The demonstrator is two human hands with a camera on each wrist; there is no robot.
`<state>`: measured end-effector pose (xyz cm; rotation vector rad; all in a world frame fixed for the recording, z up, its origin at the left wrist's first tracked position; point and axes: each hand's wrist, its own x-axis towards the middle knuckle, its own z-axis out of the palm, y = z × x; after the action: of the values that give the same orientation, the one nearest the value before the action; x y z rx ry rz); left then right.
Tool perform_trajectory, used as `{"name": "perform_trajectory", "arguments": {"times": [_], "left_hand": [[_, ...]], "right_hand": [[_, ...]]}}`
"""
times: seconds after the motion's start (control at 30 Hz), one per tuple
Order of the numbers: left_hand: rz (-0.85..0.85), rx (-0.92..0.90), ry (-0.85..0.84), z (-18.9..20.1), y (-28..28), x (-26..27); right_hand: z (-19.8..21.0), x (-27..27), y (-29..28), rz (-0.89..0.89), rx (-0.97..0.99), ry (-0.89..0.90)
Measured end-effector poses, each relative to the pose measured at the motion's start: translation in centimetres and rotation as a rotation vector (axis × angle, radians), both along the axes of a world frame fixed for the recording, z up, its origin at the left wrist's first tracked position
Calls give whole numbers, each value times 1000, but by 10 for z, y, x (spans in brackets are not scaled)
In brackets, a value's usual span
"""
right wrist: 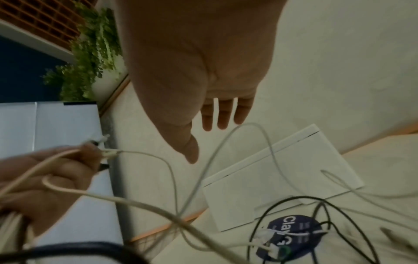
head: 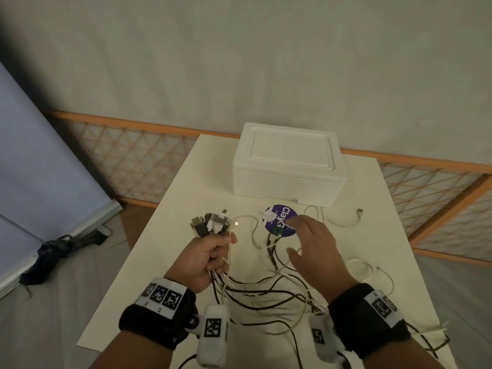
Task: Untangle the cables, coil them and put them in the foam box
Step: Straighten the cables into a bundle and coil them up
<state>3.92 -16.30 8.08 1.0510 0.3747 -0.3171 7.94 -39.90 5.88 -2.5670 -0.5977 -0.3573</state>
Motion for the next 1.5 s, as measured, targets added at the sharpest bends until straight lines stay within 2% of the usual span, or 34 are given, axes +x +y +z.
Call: {"name": "perform_trajectory", "arguments": {"times": [0.2,0.3,0.33,0.4,0.47,0.53,0.67,0.77,0.83,0.93,1.0,1.07,1.13,1.23,1.33,1.4,1.47,1.5], "left_hand": [[-217,83,-141,10,0,-4],[-276,99,-199,15,1,-5],[-271,94,-201,15,3,-5],[-239,77,-185,14,7,-7],[-199,53,-150,9,10,-8],[-164,26,-100,2,11,-9],[-84,62,-1,-11,9,-8],[-47,-5,51,-22,4,-4],[-93,-16,68,-24,-2,0],[-181,-16,81,-21,-18,7],[-161,-82,76,-20,-29,12],[-64,-171,63,-21,-37,16],[41,-238,61,-26,-37,22],[148,-219,103,-36,-29,29],[277,-169,178,-44,-16,31],[338,-165,207,-49,-7,27],[328,-143,210,-51,-3,19],[310,-117,206,-51,-4,16]], "right_hand": [[6,10,30,97,95,490],[-8,24,41,170,-29,600],[-10,29,40,148,-2,610],[-3,40,38,49,225,652],[14,48,37,-53,628,718],[35,53,34,-71,906,694],[72,51,35,49,1101,554],[94,42,38,157,1142,507],[101,36,41,221,1144,485],[106,27,48,295,1189,547],[104,23,52,314,1184,580],[98,21,50,315,1171,584],[94,21,42,285,1145,501],[92,22,19,141,1016,197],[85,24,-27,-179,692,-118],[71,28,-72,-453,396,-60],[61,28,-108,-724,52,185],[59,26,-117,-809,-53,277]]}}
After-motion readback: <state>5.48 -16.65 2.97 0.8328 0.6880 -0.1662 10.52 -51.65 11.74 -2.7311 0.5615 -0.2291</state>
